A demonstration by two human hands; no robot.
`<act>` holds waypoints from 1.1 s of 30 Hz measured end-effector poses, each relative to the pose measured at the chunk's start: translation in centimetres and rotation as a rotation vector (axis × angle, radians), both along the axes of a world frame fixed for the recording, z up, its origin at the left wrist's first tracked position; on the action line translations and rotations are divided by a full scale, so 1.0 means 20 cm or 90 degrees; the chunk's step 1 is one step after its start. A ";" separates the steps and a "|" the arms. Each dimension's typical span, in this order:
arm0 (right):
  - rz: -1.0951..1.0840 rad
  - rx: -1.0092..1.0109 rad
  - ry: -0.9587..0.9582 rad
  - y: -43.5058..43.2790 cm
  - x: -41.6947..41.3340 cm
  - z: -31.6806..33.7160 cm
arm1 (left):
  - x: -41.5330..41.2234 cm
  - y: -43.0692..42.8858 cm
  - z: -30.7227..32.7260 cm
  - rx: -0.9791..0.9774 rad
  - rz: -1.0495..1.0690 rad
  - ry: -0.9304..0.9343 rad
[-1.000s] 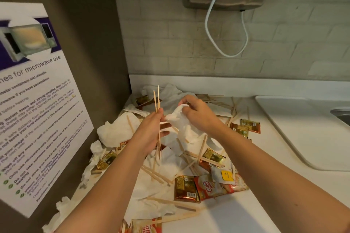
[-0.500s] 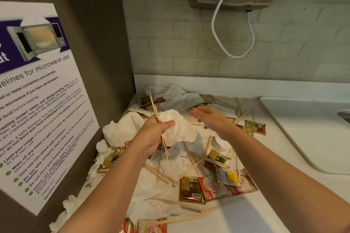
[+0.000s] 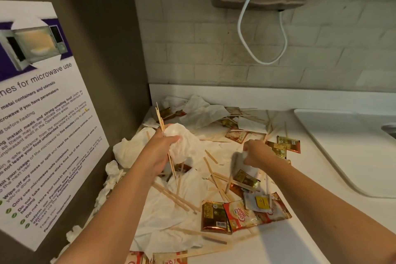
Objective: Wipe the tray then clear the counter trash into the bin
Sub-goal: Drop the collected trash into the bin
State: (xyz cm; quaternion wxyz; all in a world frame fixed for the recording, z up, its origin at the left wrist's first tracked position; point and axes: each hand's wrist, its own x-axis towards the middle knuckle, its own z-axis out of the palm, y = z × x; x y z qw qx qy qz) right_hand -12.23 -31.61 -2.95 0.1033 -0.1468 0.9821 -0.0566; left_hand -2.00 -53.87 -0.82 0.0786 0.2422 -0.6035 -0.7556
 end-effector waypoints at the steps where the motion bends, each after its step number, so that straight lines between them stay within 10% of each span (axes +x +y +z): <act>1: -0.004 -0.027 0.010 -0.01 0.00 0.01 | 0.00 -0.01 0.00 -0.001 0.004 -0.007; 11: 0.180 -0.437 0.112 -0.35 0.25 0.34 | 0.01 0.00 0.03 0.020 0.053 -0.032; 22: 0.292 -0.542 0.006 -0.56 0.39 0.22 | 0.06 -0.02 0.05 0.058 0.023 0.030; 28: 0.315 -0.493 0.075 -0.53 0.36 0.18 | 0.08 -0.10 0.04 0.032 0.153 0.006; 33: 0.521 -0.119 -0.006 -0.51 0.35 0.06 | 0.11 -0.15 0.07 0.052 0.177 -0.013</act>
